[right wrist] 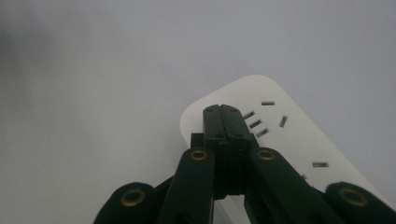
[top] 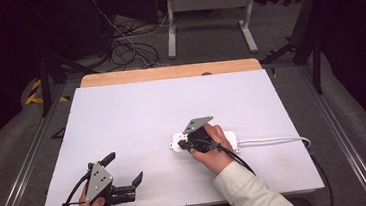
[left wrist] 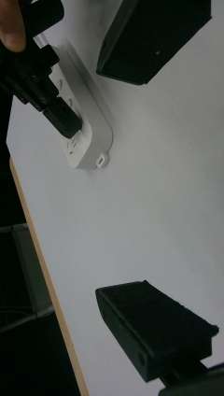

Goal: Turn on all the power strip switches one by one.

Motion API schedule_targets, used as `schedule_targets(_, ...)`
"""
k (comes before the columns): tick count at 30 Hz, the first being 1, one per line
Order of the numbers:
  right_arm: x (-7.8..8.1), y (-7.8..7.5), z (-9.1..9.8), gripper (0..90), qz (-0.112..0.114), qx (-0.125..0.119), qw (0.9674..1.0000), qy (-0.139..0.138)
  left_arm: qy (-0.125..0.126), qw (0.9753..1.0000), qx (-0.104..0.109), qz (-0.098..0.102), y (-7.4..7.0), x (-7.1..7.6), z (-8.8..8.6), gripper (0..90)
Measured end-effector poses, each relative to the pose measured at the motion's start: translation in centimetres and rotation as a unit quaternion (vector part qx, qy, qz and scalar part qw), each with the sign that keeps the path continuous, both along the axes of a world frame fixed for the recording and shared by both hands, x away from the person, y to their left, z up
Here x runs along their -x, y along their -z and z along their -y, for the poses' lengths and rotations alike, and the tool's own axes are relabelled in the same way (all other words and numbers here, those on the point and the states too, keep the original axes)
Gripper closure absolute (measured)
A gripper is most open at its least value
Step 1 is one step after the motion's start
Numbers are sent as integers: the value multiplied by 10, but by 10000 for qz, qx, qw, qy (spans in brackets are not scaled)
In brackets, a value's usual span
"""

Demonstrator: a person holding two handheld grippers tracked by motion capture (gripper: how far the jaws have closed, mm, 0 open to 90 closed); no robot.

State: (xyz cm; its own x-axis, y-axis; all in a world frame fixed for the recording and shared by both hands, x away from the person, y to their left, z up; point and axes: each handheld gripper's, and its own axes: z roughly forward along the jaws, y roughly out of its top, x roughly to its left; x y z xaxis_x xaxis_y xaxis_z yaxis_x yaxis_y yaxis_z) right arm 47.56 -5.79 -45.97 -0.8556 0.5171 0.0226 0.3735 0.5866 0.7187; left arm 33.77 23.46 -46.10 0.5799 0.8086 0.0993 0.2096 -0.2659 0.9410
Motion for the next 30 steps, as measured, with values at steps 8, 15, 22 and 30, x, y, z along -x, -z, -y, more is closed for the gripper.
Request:
schedule_targets(8, 1, -1, -2, 900, 45, 122, 9999, -9, -3, 10000, 6, -2, 0, 0, 0, 2)
schedule_targets(15, 1, 0, -3, 900, 5, 114, 9999, 14, 2, 10000, 8, -2, 0, 0, 0, 2)
schedule_targets(22, 0, 1, -1, 900, -8, 65, 10000, 9, 9, 10000, -8, 4, 0, 0, 0, 2)
schedule_targets(30, 7, -19, 3, 900, 541, -283, 9981, -7, 20, 10000, 19, -1, -1, 0, -2, 2)
